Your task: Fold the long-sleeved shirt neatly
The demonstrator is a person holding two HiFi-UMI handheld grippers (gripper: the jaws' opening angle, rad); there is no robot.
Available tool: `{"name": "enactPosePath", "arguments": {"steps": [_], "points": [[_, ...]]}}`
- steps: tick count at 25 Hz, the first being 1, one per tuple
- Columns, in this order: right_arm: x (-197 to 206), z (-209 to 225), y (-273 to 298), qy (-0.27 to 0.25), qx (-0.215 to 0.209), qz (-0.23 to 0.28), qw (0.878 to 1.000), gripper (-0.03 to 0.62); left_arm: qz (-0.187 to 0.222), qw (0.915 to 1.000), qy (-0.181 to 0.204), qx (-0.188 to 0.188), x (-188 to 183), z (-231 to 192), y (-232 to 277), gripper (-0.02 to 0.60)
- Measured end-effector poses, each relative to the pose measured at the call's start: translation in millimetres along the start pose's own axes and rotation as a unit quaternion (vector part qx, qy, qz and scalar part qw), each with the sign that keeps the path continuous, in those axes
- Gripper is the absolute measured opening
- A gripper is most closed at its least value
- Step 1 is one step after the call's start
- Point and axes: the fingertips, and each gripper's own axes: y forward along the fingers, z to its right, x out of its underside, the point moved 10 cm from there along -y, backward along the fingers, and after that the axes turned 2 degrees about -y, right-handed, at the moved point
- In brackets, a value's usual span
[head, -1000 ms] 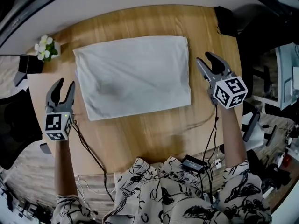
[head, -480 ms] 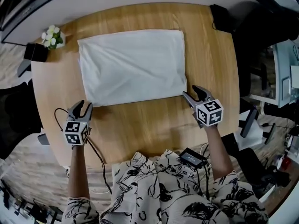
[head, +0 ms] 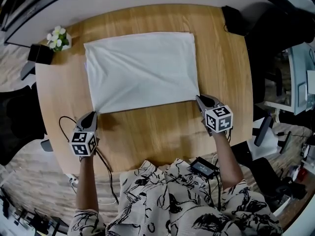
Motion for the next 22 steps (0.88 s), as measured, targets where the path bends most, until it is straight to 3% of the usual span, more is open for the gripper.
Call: {"name": "enactPosePath", "arguments": {"steps": [3, 8, 10, 12, 14, 17, 19, 22], "points": [[9.9, -1.9, 3.5, -0.011, 0.009, -0.017, 1.000, 0.029, -0.029, 0.9992, -0.022, -0.016, 16.3, 4.5, 1.9, 0.017], [9.5, -2.7, 7.1, -0.019, 0.013, -0.016, 1.000, 0.048, -0.014, 0.9995, -0.013, -0.026, 20.0, 6.7, 8.5, 0.026], [12.9, 1.5, 2.5, -0.005, 0.000, -0.012, 1.000, 0.126, -0.002, 0.9996, -0.020, -0.022, 24.4, 7.3, 4.0, 0.076], [15.5, 10.0, -11.6, 0.031, -0.022, 0.005, 0.999, 0.160, 0.027, 0.9980, -0.052, -0.023, 30.2, 6.0, -9.8, 0.098], [12.1, 19.8, -36.2, 0.059, -0.035, 0.047, 0.997, 0.167, 0.072, 0.9930, -0.082, -0.044, 34.4, 5.8, -35.6, 0.103], [-11.6, 28.8, -84.0, 0.030, -0.027, 0.148, 0.988, 0.115, 0.156, 0.9790, -0.100, -0.085, 30.2, 14.0, -85.0, 0.065], [-31.6, 29.0, -115.3, -0.001, -0.025, 0.216, 0.976, 0.066, 0.206, 0.9678, -0.112, -0.092, 22.7, 26.5, -116.5, 0.005], [-57.4, 25.6, -156.6, -0.031, -0.020, 0.299, 0.954, 0.006, 0.269, 0.9523, -0.107, -0.096, 3.2, 52.7, -159.9, 0.005]]}}
